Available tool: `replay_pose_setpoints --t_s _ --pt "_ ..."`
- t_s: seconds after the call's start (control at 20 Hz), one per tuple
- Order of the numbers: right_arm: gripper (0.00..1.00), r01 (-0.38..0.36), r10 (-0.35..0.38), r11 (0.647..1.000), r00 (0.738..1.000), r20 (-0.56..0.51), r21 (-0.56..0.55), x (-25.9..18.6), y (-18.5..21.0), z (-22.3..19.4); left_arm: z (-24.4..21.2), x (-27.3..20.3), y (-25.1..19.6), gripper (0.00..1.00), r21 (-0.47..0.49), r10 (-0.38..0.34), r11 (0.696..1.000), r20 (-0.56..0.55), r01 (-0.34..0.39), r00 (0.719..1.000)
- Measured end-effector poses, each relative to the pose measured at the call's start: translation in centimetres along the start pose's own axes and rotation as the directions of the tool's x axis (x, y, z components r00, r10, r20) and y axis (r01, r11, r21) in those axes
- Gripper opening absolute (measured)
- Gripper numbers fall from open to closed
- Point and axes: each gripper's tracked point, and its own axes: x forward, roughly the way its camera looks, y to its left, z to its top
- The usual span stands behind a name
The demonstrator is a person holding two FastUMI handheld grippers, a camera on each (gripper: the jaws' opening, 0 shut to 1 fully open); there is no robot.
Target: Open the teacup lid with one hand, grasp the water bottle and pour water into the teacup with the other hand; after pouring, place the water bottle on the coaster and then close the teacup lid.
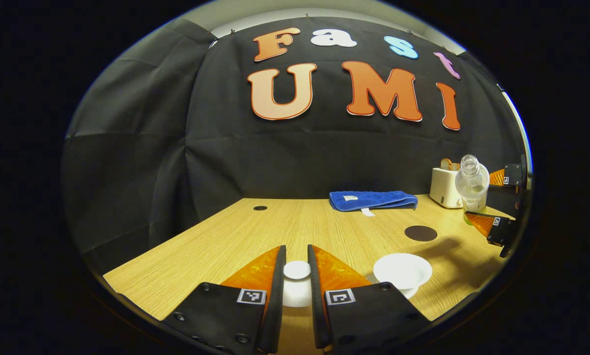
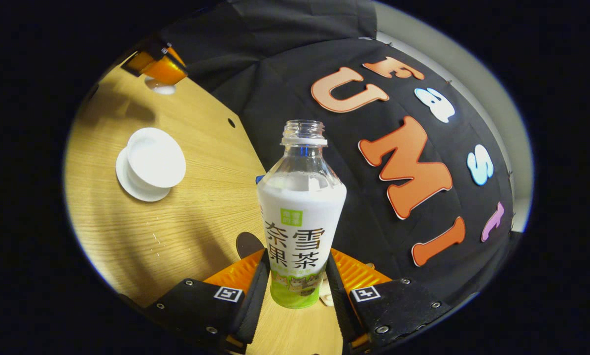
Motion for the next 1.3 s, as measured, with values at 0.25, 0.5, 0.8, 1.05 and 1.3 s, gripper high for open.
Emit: replay_pose_setpoints --t_s 0.25,0.5,0.8,1.05,1.3 --pt "0.66 0.017 -0.009 0.984 0.999 0.046 -0.179 0.8 0.6 1.2 -0.6 -0.2 0.1 0.3 -0.021 -0.014 1.0 -0.008 0.014 1.0" --pt "0.65 0.017 0.004 0.957 0.997 0.071 -0.289 1.1 1.0 1.5 -0.2 -0.6 1.1 0.3 -0.005 0.004 1.0 0.0 -0.004 1.0" --pt "0.65 0.076 -0.029 0.912 0.992 0.12 -0.404 1.2 0.9 1.8 -0.5 -0.8 1.2 0.3 0.0 0.003 1.0 -0.002 -0.003 1.0" --pt "0.65 0.103 -0.035 0.865 0.989 0.147 -0.49 1.6 0.6 1.7 -0.9 -0.8 1.3 0.3 -0.001 0.002 1.0 -0.011 -0.002 1.0" --pt "0.65 0.134 -0.047 0.819 0.985 0.167 -0.558 2.2 0.0 1.5 -1.7 -0.8 1.6 0.3 0.003 0.004 1.0 -0.033 -0.004 0.999"
